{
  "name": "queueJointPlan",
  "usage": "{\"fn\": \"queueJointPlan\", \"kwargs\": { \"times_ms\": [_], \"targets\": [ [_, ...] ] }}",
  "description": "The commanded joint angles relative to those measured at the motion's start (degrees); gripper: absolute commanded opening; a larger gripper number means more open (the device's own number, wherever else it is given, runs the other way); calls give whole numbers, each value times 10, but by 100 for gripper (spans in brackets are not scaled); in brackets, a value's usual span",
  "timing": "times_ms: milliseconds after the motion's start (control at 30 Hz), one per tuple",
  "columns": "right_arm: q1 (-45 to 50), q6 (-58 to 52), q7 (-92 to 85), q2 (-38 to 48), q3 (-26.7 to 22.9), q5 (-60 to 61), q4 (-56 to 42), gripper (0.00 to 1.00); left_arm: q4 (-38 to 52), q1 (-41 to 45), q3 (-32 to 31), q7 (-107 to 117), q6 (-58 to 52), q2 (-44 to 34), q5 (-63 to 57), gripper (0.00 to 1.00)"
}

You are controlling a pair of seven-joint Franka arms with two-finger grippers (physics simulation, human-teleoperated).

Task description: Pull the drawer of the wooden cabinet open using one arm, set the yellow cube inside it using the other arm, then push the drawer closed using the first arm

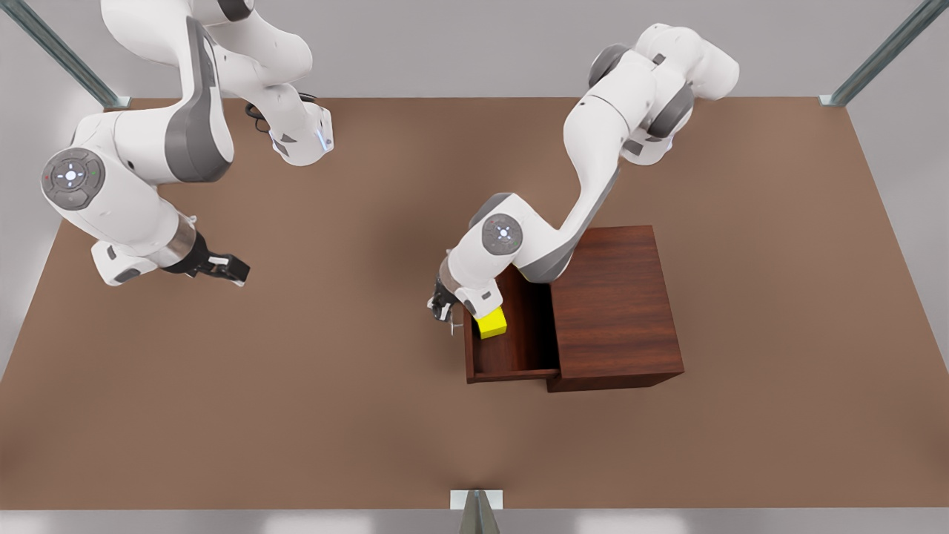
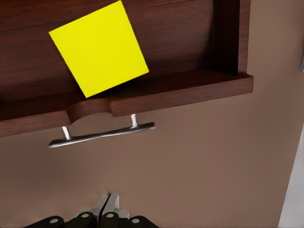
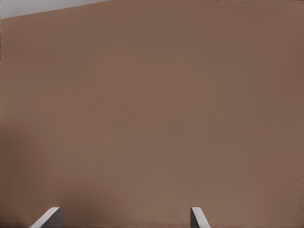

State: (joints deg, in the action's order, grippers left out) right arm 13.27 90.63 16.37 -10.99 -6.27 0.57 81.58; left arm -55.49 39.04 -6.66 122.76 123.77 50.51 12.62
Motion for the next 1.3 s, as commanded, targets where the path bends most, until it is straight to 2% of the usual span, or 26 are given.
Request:
{"fn": "queueJointPlan", "kwargs": {
  "times_ms": [0,233,467,867,1267],
  "targets": [
    [2,-5,-133,3,0,-1,-1,100,-1,8,0,458,85,11,10,21],
    [-1,-8,-134,1,-1,-3,-5,100,-34,14,2,353,79,34,-5,21],
    [-4,-8,-142,1,-1,2,-13,100,-38,11,1,154,-81,20,-26,21],
    [-4,-10,-142,0,-1,2,-12,100,-38,-48,4,-25,-249,-5,-49,21],
    [-4,-11,-142,0,-1,2,-12,100,-38,-71,22,-107,-332,-7,-64,21]
  ]
}}
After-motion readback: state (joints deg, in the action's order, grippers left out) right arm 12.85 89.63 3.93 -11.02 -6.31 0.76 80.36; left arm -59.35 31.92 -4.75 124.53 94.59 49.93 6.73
